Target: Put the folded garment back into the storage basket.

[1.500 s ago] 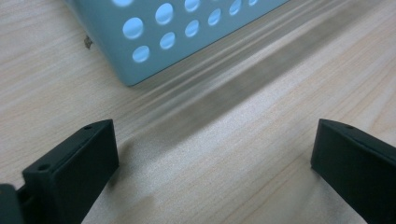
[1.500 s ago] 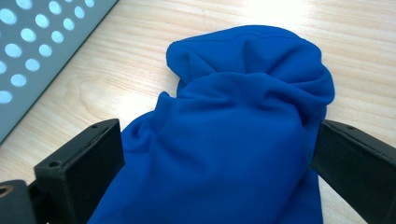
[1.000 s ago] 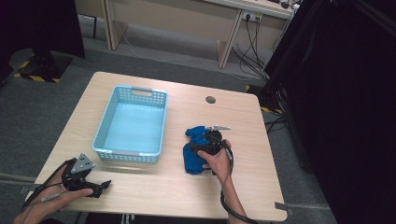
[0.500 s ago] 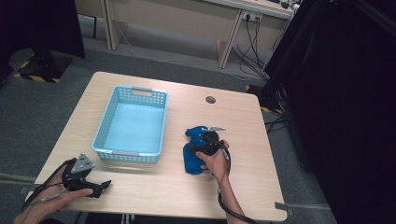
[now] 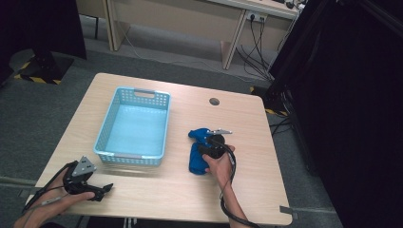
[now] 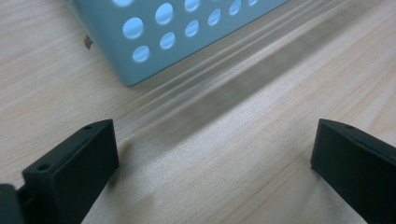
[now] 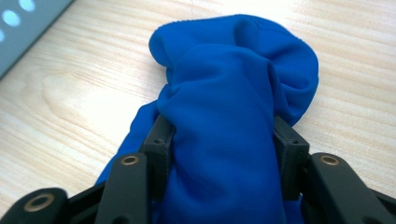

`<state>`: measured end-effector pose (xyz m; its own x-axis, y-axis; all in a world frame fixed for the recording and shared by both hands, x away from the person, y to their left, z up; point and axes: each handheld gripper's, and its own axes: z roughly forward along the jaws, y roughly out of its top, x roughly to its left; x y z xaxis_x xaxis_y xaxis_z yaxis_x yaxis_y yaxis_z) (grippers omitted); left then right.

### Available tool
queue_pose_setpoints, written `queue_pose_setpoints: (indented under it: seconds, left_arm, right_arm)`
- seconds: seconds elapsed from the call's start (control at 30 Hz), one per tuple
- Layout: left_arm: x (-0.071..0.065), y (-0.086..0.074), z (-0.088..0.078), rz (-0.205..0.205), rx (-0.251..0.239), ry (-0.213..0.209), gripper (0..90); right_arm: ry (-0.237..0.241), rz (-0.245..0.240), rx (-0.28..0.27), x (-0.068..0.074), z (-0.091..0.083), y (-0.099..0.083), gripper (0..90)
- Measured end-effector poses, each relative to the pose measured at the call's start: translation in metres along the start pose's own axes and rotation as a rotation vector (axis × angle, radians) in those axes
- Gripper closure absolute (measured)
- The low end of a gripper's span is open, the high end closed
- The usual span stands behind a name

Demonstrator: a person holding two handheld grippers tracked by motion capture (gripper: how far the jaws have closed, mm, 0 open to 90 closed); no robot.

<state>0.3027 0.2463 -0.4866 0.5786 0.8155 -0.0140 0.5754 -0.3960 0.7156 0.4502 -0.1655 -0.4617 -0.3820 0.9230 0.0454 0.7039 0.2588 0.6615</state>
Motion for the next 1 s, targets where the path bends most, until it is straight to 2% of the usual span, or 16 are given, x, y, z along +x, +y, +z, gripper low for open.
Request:
queue_pose_setpoints:
  seconds: [0.67, 1.0]
  left_arm:
    - [0.000, 0.000, 0.000, 0.000, 0.000, 0.000, 0.0]
    - [0.000, 0.000, 0.000, 0.000, 0.000, 0.000, 0.0]
  right_arm:
    - [0.040, -0.004, -0.102, 0.005, -0.032, 0.018, 54.2]
    - [0.058, -0.007, -0.096, 0.006, -0.038, 0.023, 54.2]
